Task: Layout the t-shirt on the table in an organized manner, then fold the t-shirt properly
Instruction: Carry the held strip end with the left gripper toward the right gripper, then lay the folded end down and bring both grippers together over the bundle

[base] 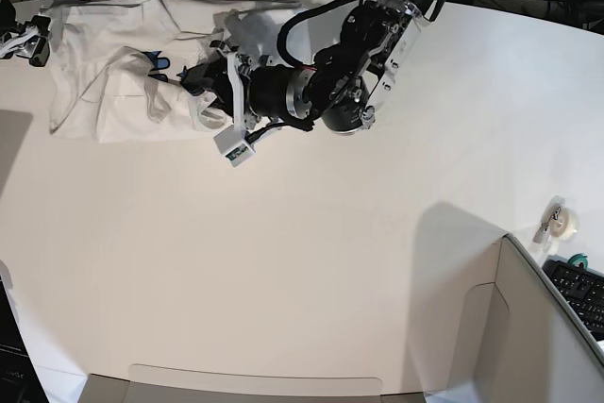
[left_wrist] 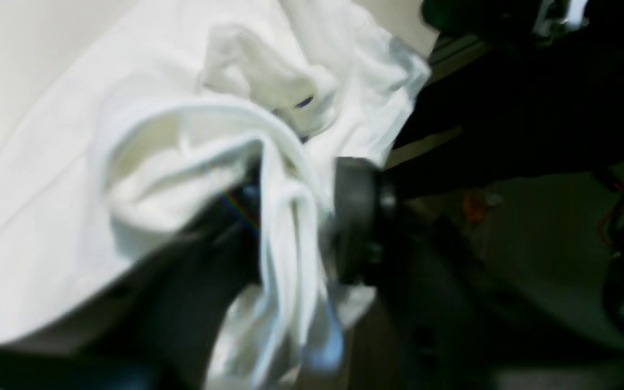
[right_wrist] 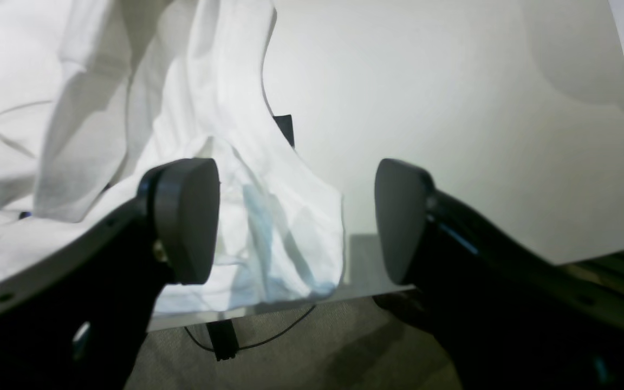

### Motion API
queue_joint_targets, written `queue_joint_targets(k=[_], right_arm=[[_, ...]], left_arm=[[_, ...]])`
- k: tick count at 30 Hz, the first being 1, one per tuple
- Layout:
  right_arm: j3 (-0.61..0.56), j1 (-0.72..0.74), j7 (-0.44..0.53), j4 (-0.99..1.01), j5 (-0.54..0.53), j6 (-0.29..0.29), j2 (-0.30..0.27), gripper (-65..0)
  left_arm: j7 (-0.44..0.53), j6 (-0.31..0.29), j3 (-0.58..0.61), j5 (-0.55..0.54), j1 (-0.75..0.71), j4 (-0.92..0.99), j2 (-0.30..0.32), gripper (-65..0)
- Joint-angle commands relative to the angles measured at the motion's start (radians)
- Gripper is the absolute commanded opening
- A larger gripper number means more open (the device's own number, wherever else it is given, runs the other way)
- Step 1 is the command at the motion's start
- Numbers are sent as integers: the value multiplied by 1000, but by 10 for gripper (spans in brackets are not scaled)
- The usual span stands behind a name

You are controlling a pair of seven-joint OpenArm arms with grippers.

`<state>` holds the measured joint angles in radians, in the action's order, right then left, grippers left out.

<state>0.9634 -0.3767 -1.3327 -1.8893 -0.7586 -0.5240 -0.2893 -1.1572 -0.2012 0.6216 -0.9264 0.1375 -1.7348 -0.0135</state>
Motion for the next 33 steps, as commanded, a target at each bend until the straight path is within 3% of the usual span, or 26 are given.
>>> queue_joint_targets(k=[1, 4, 13, 16, 19, 21, 25, 33], right_arm=[[7, -2, 11, -14, -11, -2, -20, -210], [6, -2, 11, -14, -11, -2, -20, -210], [6, 6, 14, -14, -11, -5, -24, -210], [10, 35, 15, -11, -11, -6, -51, -210], [7, 69, 11, 52, -19, -68, -103, -208], [6, 101, 9, 150, -17, -169, -135, -208], [-59, 158, 12, 374, -19, -174, -192, -208], [-211, 218, 15, 488, -19, -174, -149, -208]], left_arm=[[30, -5, -3, -21, -2, -20, -13, -407], [55, -5, -3, -21, -14, -17, -26, -358], [59, -4, -10, -21, -17, -6, -21, -357], [59, -2, -10, -21, -19, -15, 16, -357], [61, -1, -10, -21, -45, -34, 50, -357], [61, -1, -10, -21, -51, -38, 59, -357], [61, 1, -44, -20, -55, -38, 60, -357], [50, -1, -88, -18, -54, -37, 60, -357]])
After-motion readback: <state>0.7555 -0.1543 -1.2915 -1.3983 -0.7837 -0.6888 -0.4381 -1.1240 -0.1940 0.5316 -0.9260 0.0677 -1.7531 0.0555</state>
